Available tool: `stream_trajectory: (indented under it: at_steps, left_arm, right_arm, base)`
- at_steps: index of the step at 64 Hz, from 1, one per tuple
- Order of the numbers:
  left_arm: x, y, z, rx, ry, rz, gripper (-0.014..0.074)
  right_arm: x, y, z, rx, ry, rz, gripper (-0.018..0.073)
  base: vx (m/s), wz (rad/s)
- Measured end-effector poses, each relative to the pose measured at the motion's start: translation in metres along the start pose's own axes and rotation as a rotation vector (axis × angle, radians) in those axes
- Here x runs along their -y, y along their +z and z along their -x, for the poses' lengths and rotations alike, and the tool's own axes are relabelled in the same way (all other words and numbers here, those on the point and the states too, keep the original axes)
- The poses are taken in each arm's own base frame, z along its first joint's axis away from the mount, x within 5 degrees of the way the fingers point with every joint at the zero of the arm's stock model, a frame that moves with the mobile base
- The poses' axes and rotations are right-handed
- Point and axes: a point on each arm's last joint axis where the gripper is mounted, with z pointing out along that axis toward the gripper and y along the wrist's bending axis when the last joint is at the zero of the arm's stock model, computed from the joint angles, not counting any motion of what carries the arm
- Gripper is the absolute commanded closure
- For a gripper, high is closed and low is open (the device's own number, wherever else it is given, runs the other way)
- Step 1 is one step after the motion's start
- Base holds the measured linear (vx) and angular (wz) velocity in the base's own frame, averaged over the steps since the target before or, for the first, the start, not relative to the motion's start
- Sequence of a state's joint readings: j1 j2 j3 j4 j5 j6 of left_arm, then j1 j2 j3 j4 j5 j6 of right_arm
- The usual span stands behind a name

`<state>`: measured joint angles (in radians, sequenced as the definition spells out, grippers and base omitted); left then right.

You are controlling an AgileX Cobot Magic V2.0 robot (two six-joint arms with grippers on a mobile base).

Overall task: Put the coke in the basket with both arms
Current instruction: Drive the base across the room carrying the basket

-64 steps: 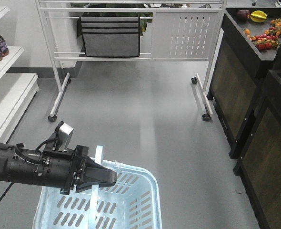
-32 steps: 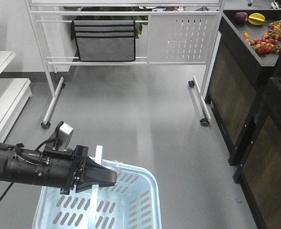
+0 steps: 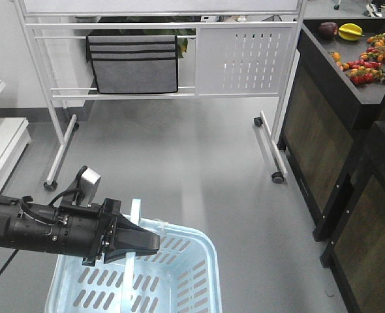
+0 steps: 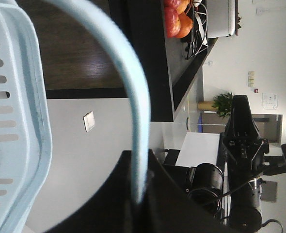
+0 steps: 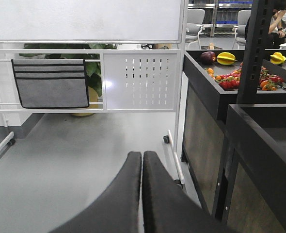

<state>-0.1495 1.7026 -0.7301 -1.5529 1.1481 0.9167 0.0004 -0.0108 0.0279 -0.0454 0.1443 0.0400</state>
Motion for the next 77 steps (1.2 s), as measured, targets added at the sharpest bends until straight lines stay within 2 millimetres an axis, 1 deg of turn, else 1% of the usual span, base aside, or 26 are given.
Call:
stream_trajectory:
  at_steps: [77]
  left_arm:
    - [0.0, 0.0, 0.0, 0.0, 0.0, 0.0, 0.0604]
  right_arm:
    - [0.0, 0.0, 0.0, 0.0, 0.0, 0.0, 0.0568]
  base:
    - [0.2, -0.03]
